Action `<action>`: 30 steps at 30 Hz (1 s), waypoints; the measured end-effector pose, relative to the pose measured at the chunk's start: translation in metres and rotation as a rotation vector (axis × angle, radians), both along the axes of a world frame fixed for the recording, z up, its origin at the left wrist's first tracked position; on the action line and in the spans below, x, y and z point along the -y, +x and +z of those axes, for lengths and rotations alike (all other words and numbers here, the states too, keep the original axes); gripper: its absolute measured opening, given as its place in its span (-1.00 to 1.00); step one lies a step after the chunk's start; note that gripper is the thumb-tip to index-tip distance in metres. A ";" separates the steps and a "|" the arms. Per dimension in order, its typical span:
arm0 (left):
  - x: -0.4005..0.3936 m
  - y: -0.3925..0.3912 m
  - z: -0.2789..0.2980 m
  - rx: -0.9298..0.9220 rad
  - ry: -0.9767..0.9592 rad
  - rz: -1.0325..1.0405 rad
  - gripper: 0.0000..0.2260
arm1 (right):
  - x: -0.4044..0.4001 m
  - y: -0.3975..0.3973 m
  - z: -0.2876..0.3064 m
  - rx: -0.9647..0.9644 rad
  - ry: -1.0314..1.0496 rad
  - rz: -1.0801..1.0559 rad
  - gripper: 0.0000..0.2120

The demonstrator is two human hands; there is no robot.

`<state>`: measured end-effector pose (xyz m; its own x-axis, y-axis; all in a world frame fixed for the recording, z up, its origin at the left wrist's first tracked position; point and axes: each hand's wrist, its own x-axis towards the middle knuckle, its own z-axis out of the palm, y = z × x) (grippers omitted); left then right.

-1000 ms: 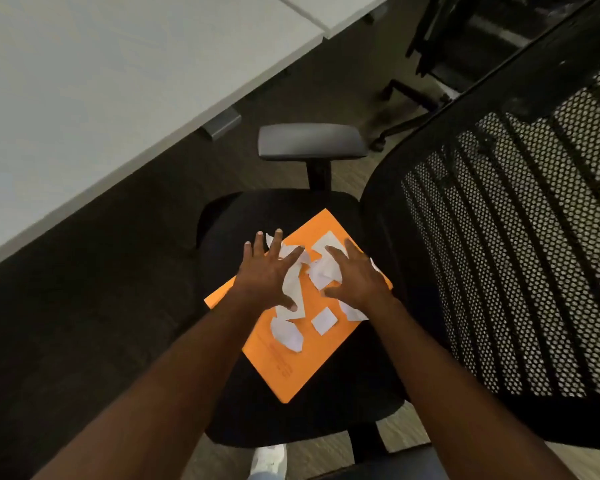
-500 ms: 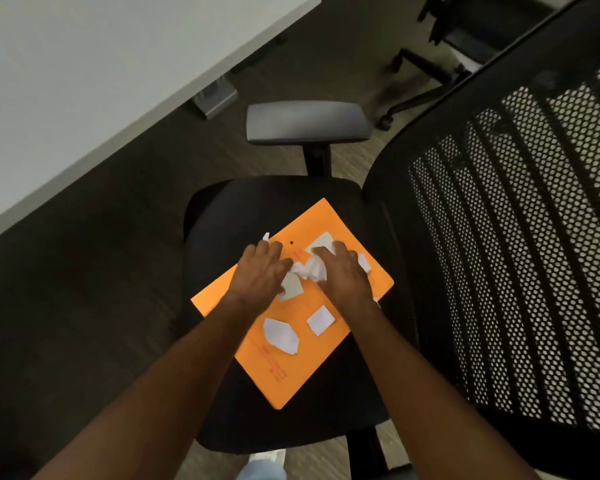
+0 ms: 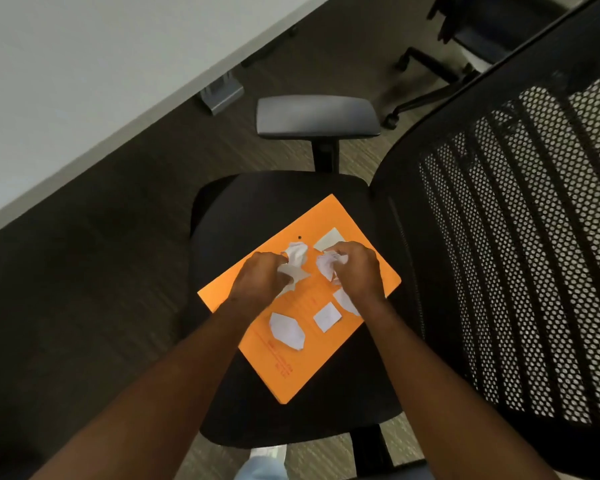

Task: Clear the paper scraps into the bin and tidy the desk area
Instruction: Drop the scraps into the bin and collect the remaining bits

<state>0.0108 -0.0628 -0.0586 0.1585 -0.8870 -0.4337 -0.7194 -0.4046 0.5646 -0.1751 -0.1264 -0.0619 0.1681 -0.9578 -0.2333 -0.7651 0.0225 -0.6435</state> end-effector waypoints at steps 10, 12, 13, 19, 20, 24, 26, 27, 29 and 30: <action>-0.031 0.026 0.020 -0.195 -0.078 0.184 -0.83 | -0.006 -0.007 0.028 0.666 0.298 -0.428 -0.79; -0.038 0.037 0.025 -0.195 -0.102 0.204 -0.79 | -0.007 0.002 0.037 0.753 0.327 -0.447 -0.82; -0.042 0.043 0.029 -0.192 -0.108 0.215 -0.79 | -0.009 0.009 0.042 0.788 0.337 -0.445 -0.82; -0.080 0.096 0.052 -0.222 -0.191 0.327 -0.72 | -0.029 0.061 0.068 0.892 0.378 -0.405 -0.70; -0.091 0.108 0.056 -0.233 -0.201 0.362 -0.68 | -0.036 0.075 0.073 0.896 0.386 -0.387 -0.71; -0.146 0.165 0.066 -0.238 -0.187 0.479 -0.66 | -0.071 0.134 0.087 0.924 0.438 -0.325 -0.77; -0.181 0.199 0.070 -0.211 -0.165 0.535 -0.66 | -0.096 0.171 0.090 0.938 0.486 -0.250 -0.79; -0.202 0.217 0.072 -0.185 -0.154 0.563 -0.65 | -0.110 0.192 0.091 0.939 0.510 -0.208 -0.80; -0.241 0.249 0.074 -0.137 -0.143 0.609 -0.69 | -0.139 0.229 0.091 0.935 0.549 -0.115 -0.82; -0.265 0.267 0.075 -0.115 -0.136 0.640 -0.72 | -0.156 0.251 0.089 0.925 0.572 -0.074 -0.82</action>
<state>0.2780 0.2021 0.0164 0.6319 -0.6811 -0.3698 -0.2927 -0.6516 0.6998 0.0757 0.0295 0.0268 0.4538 -0.7629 -0.4605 0.0255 0.5277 -0.8490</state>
